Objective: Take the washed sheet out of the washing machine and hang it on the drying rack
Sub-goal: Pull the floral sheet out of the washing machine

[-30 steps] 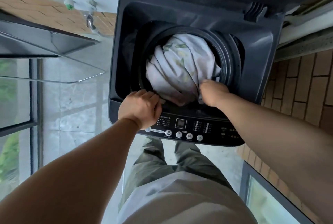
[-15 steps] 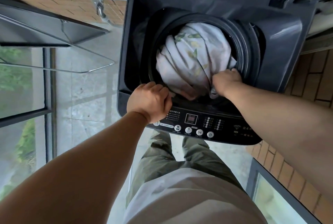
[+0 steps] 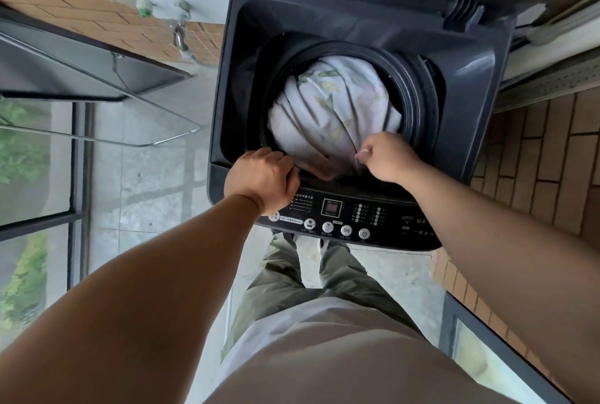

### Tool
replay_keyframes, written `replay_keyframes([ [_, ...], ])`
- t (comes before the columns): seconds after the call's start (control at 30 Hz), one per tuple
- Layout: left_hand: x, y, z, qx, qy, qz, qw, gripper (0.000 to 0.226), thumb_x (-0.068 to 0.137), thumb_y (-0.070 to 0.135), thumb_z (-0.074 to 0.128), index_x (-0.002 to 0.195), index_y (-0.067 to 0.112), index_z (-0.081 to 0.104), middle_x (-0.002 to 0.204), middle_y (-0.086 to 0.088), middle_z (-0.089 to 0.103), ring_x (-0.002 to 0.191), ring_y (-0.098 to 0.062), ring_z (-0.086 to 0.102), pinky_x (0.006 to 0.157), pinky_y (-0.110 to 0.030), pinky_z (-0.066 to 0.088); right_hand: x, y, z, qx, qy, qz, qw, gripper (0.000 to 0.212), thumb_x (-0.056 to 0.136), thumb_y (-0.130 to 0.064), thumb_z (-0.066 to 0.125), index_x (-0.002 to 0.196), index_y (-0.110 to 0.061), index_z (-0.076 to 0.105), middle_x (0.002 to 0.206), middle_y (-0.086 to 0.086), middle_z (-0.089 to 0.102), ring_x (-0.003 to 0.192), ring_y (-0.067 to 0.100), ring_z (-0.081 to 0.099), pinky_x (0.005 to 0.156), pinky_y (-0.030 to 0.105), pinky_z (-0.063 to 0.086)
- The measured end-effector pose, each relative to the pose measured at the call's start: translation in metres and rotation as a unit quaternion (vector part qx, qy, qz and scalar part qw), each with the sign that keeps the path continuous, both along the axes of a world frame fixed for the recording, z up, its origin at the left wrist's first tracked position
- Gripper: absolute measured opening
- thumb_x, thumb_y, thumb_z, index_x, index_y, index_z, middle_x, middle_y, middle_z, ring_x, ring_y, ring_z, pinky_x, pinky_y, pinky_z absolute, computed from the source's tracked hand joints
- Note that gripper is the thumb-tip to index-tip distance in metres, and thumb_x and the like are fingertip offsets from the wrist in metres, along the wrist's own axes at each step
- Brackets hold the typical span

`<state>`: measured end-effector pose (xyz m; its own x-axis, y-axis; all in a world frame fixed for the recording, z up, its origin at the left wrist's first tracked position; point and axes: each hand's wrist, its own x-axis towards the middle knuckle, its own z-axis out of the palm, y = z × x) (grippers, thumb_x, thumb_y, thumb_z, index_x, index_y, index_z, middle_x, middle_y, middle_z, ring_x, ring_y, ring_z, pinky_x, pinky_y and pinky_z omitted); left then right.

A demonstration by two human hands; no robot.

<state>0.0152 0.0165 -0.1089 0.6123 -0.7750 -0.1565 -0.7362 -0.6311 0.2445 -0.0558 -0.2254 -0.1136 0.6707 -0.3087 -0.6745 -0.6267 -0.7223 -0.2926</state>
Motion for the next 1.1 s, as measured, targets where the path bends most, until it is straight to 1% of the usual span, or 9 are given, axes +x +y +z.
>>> replay_keyframes([
  [0.17,-0.001,-0.002,0.006,0.035,0.017,0.006,0.999,0.035,0.088,0.037,0.041,0.073,0.018,0.066,0.074,-0.001,0.067,0.073,-0.027,0.062,0.062,-0.031,0.046,-0.029,-0.003,0.026,0.013,-0.053,-0.08,0.995,0.018,0.091,-0.019,0.061,0.081,-0.008,0.071,0.079,0.01,0.07,0.081,0.03,0.067,0.07,0.033,0.052],
  [0.33,0.005,-0.016,0.031,0.12,0.138,0.061,0.981,0.024,0.092,0.035,0.044,0.105,0.026,0.062,0.109,0.001,0.067,0.099,-0.024,0.062,0.082,-0.034,0.049,-0.042,-0.002,0.066,0.007,-0.134,-0.121,0.984,0.016,0.093,-0.009,0.053,0.087,-0.007,0.068,0.085,0.009,0.071,0.084,0.031,0.067,0.077,0.04,0.055],
  [0.47,0.006,-0.041,0.073,0.052,0.185,0.082,0.978,0.028,0.092,0.032,0.056,0.12,0.028,0.06,0.114,0.007,0.064,0.098,-0.017,0.062,0.087,-0.032,0.051,-0.036,-0.003,0.106,-0.031,-0.224,-0.142,0.964,0.019,0.096,-0.016,0.049,0.094,-0.014,0.068,0.087,0.009,0.07,0.083,0.031,0.063,0.073,0.039,0.053],
  [0.63,-0.004,-0.078,0.118,-0.035,0.258,0.091,0.961,0.041,0.087,0.037,0.07,0.125,0.028,0.059,0.112,0.01,0.066,0.095,-0.012,0.062,0.09,-0.032,0.052,-0.025,-0.001,0.162,-0.031,-0.334,-0.154,0.929,0.022,0.098,-0.014,0.045,0.094,-0.018,0.066,0.085,-0.002,0.067,0.082,0.024,0.061,0.068,0.031,0.045],
  [0.83,-0.013,-0.109,0.177,-0.125,0.248,0.089,0.957,0.055,0.086,0.046,0.07,0.132,0.021,0.052,0.117,0.005,0.063,0.099,-0.014,0.064,0.088,-0.03,0.051,-0.004,0.006,0.247,-0.046,-0.515,-0.13,0.846,0.019,0.099,-0.015,0.049,0.097,-0.011,0.068,0.097,0.001,0.072,0.091,0.025,0.065,0.082,0.035,0.048],
  [0.87,-0.011,-0.113,0.185,-0.14,0.246,0.103,0.954,0.057,0.086,0.048,0.068,0.132,0.02,0.05,0.118,0.006,0.062,0.101,-0.014,0.062,0.085,-0.027,0.049,0.001,0.005,0.265,-0.043,-0.549,-0.13,0.824,0.019,0.098,-0.014,0.048,0.095,-0.01,0.067,0.097,-0.001,0.071,0.091,0.021,0.064,0.083,0.033,0.049],
  [0.97,-0.007,-0.12,0.213,-0.184,0.232,0.131,0.946,0.059,0.089,0.053,0.063,0.136,0.022,0.045,0.123,0.006,0.061,0.104,-0.013,0.059,0.077,-0.025,0.046,0.011,0.0,0.327,-0.045,-0.627,-0.133,0.767,0.02,0.098,-0.013,0.048,0.096,-0.008,0.067,0.091,-0.01,0.065,0.081,0.0,0.058,0.075,0.011,0.043],
  [1.03,-0.004,-0.123,0.226,-0.207,0.232,0.134,0.941,0.064,0.089,0.054,0.061,0.141,0.023,0.04,0.128,0.004,0.059,0.108,-0.016,0.06,0.081,-0.027,0.049,0.012,-0.001,0.354,-0.029,-0.645,-0.109,0.756,0.02,0.098,-0.013,0.048,0.096,-0.008,0.068,0.087,-0.015,0.062,0.079,-0.008,0.056,0.072,0.005,0.039],
  [1.1,0.0,-0.126,0.235,-0.242,0.23,0.146,0.931,0.069,0.087,0.055,0.063,0.142,0.021,0.039,0.133,0.002,0.055,0.115,-0.017,0.058,0.093,-0.033,0.049,0.01,0.004,0.363,-0.005,-0.63,-0.078,0.772,0.019,0.098,-0.012,0.049,0.095,-0.01,0.067,0.085,-0.019,0.061,0.079,-0.009,0.057,0.072,0.006,0.041],
])
